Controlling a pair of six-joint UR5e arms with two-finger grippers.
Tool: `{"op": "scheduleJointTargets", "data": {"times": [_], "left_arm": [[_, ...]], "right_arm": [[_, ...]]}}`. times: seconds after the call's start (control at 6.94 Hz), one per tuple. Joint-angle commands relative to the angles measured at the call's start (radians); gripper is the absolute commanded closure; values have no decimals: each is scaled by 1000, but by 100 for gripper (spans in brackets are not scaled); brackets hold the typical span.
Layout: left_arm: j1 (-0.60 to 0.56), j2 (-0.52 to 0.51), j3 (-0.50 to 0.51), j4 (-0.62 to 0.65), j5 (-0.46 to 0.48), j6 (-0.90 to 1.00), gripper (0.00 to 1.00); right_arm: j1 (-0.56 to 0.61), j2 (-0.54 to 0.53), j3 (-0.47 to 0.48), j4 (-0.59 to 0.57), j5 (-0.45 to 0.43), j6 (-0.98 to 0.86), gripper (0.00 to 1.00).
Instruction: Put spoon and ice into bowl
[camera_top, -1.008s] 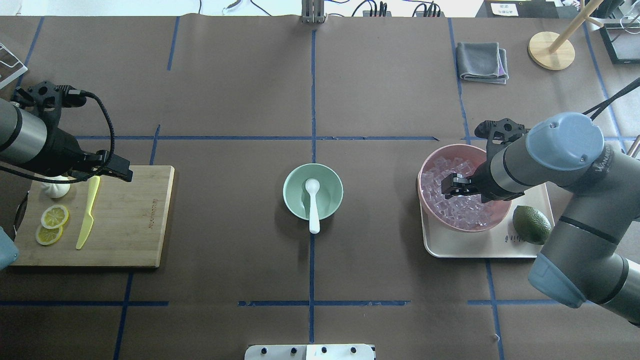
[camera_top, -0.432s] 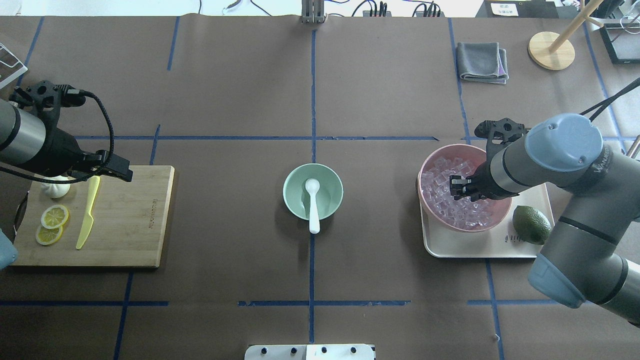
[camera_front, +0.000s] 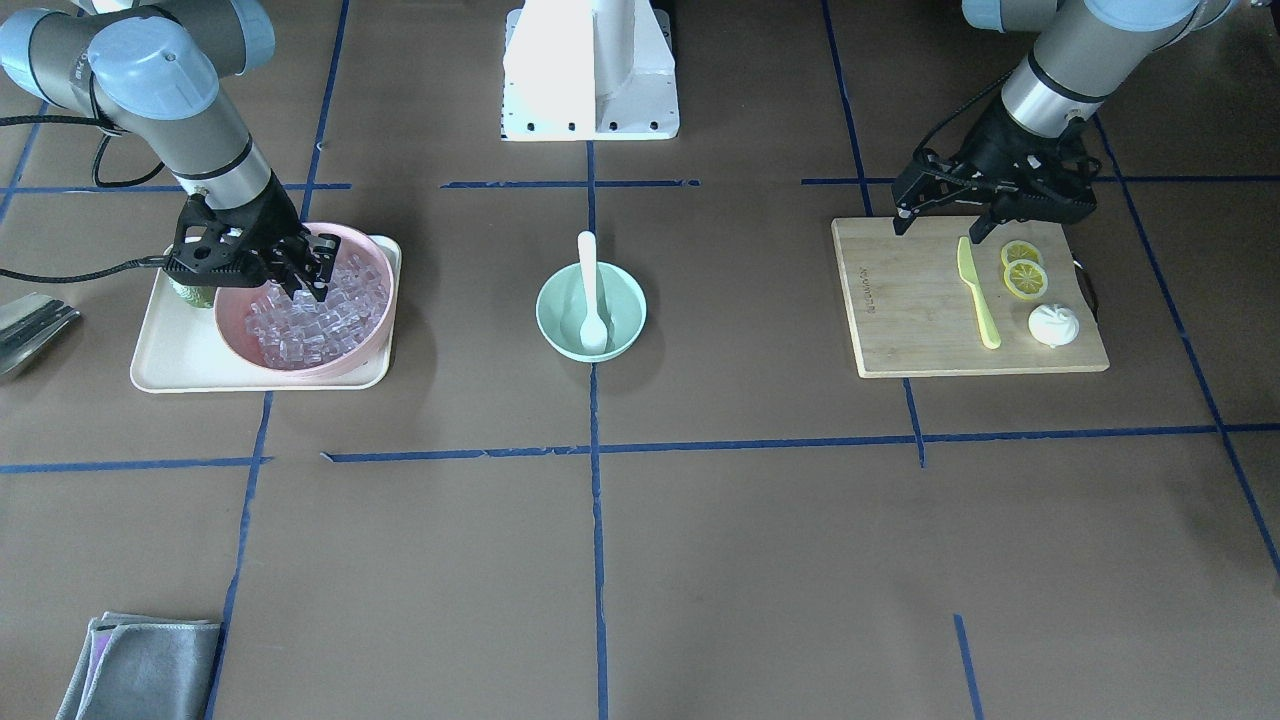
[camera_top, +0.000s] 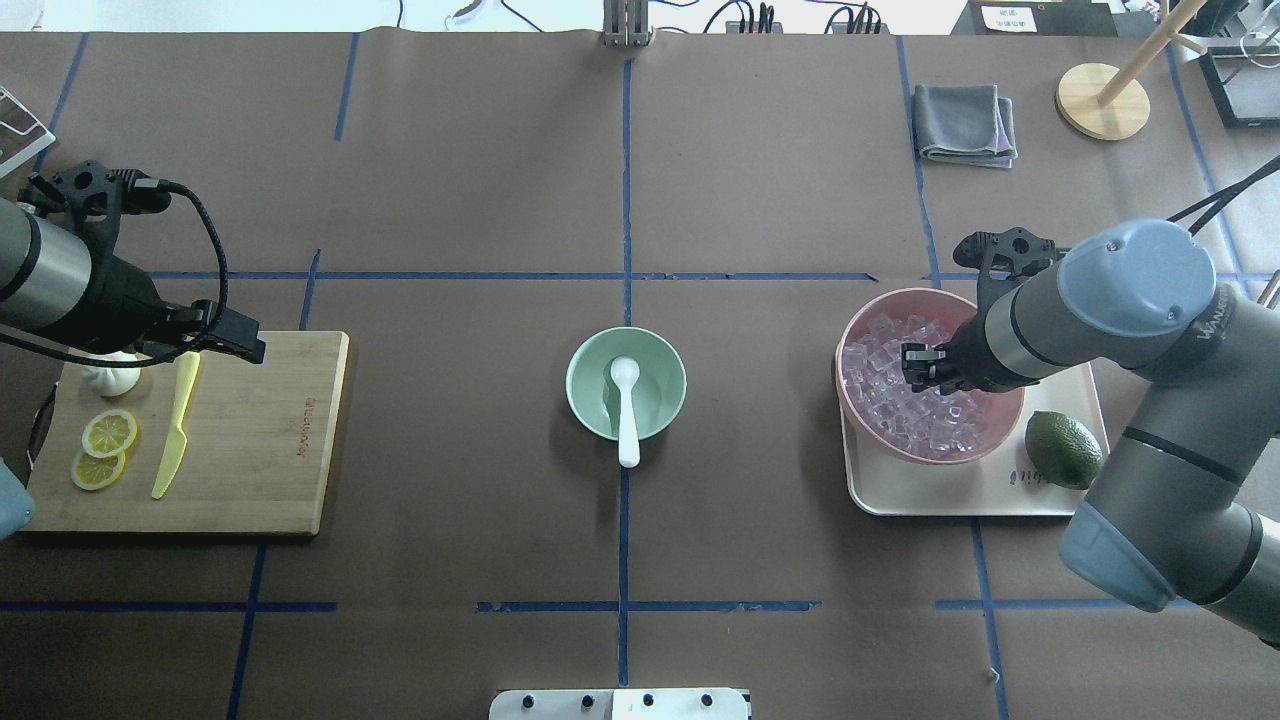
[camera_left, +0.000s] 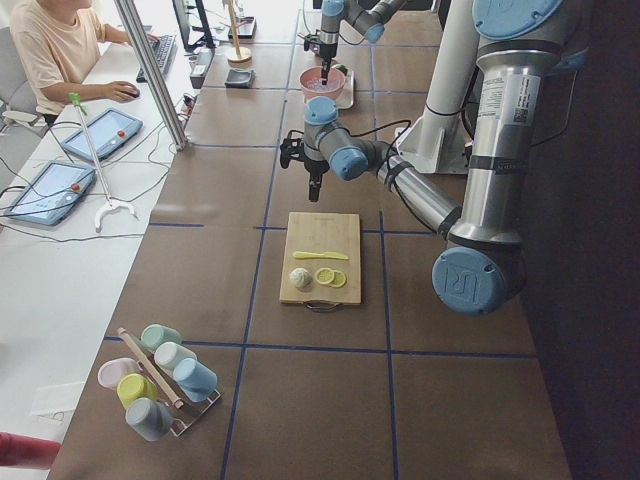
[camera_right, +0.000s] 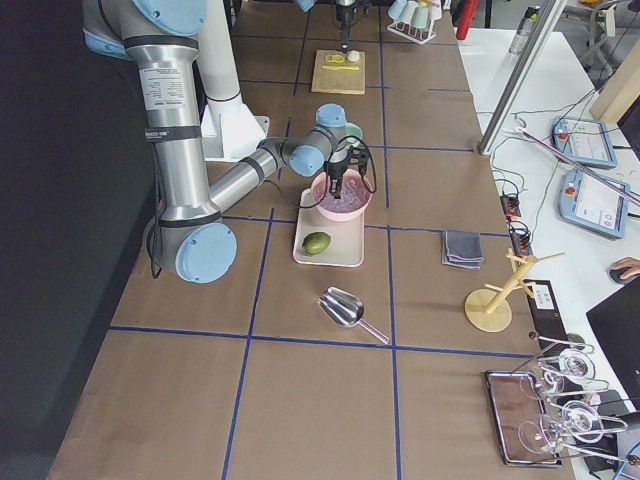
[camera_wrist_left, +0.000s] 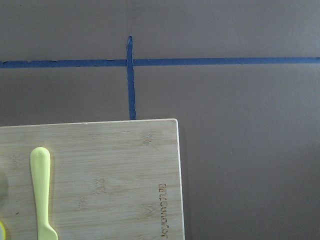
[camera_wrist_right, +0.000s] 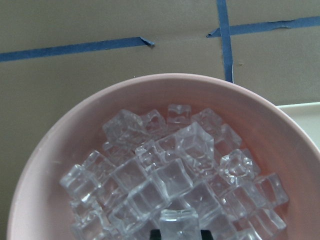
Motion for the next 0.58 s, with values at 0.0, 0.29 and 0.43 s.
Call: {"op": "scheduleJointTargets", "data": {"times": [0.0, 0.29, 0.43], "left_arm": [[-2, 0, -3, 0, 0, 0, 1], [-15, 47, -31, 0, -3, 14, 1], [-31, 64, -35, -3, -8, 17, 1]], "right_arm": [[27, 66, 35, -46, 6, 5, 100], [-46, 267, 28, -219, -12, 85, 100], [-108, 328, -1, -220, -41, 183, 100]]}}
